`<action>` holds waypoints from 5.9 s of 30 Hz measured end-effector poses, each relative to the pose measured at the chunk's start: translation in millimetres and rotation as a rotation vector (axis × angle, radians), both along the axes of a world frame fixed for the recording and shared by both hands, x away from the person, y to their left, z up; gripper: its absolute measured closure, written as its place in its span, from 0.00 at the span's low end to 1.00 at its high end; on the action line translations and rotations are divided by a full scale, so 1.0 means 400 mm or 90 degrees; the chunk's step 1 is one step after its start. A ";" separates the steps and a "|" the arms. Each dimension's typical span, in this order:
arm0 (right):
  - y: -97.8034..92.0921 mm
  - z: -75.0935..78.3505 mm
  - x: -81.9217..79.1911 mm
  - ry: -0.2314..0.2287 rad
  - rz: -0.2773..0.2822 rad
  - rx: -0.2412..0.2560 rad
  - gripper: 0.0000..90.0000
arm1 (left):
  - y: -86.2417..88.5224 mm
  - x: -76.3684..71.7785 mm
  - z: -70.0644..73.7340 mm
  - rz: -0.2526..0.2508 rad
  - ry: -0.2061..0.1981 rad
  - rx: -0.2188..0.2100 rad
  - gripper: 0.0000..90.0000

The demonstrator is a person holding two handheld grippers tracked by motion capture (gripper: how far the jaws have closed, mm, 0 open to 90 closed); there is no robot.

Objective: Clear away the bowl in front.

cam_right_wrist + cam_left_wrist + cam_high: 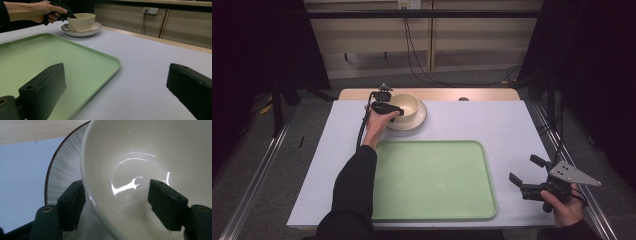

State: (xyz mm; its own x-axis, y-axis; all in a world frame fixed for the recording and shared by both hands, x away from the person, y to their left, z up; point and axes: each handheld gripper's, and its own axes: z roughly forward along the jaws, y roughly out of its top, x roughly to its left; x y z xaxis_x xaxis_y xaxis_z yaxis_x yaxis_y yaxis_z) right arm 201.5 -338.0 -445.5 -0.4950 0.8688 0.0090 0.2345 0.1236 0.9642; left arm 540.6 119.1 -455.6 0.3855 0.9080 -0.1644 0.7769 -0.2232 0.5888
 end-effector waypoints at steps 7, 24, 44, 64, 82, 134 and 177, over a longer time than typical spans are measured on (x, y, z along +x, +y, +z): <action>0.000 0.000 0.000 0.002 0.001 0.003 0.02 | 0.005 0.000 0.005 0.006 0.029 -0.016 0.57; 0.000 0.001 0.000 0.000 0.003 0.002 0.02 | 0.013 -0.001 0.009 0.025 0.051 -0.032 0.86; -0.001 0.001 0.000 0.002 0.002 0.003 0.02 | 0.033 -0.003 0.024 0.055 0.060 -0.085 0.93; 0.001 0.002 0.000 0.000 0.001 0.002 0.02 | 0.033 -0.014 0.036 0.068 0.060 -0.093 0.93; 0.001 0.005 -0.001 -0.003 0.003 0.002 0.02 | 0.068 -0.030 0.065 0.079 0.045 -0.125 0.93; 0.000 0.006 -0.002 -0.011 0.029 0.003 0.00 | 0.002 -0.181 0.164 -0.090 0.004 -0.149 0.93; 0.001 0.008 -0.003 -0.019 0.032 0.001 0.00 | -0.192 -0.237 0.148 -0.193 0.033 -0.176 0.92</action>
